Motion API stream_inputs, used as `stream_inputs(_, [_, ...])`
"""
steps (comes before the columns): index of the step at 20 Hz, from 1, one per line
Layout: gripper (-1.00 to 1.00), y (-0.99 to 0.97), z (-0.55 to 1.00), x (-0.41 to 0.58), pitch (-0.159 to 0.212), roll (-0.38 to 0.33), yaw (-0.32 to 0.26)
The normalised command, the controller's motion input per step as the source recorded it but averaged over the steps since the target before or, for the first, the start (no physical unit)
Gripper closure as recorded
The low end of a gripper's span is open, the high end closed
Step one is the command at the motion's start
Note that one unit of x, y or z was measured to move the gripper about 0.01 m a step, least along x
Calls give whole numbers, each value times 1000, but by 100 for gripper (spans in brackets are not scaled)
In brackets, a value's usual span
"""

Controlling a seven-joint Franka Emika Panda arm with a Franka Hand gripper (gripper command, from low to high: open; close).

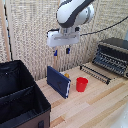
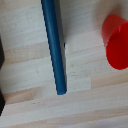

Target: Gently maneuver your gripper in the book's direction. Confidently hold the book by angling your gripper properly. Relocate the book to the caddy. Pinpoint the back pocket of the caddy and set the book down inside it.

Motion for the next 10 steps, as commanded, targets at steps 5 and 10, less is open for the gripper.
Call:
stream_inputs(5, [-100,148,-493,88,48,-65,239])
stream_inputs(10, [-100,159,-555,142,86,-71,293])
